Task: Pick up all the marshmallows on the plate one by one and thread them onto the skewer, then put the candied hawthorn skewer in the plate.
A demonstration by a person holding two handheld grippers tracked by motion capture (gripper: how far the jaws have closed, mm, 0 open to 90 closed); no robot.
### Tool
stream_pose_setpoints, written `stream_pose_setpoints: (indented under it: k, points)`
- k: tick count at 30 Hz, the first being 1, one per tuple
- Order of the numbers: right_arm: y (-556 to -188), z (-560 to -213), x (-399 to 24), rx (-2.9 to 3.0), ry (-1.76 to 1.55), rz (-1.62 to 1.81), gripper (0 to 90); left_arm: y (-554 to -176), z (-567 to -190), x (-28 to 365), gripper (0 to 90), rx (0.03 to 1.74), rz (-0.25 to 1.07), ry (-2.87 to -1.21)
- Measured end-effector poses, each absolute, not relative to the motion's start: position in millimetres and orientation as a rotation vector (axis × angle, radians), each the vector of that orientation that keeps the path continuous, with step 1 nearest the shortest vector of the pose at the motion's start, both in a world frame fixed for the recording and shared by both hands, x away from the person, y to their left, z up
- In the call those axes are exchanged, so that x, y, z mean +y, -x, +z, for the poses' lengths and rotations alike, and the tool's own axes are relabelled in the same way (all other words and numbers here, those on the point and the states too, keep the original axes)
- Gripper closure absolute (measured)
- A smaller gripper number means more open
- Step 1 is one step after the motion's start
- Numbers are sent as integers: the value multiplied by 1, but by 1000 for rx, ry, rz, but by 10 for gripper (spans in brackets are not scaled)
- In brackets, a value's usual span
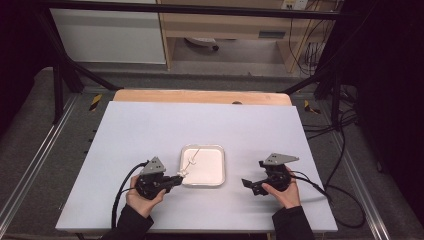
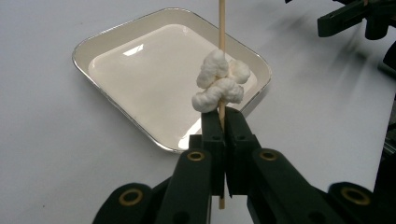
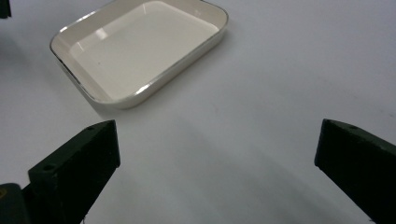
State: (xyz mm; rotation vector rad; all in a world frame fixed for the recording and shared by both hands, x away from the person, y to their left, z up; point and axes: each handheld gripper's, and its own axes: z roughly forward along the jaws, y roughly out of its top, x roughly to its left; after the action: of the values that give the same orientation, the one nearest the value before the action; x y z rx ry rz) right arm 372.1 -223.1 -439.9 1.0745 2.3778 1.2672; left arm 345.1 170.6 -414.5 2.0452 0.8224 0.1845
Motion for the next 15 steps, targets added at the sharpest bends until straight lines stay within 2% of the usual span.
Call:
stream_pose_setpoints:
  k: [15]
  points:
    - [-362, -449, -248, 2352, -1107, 1204, 8, -360, -397, 168, 878, 854, 183, -2060]
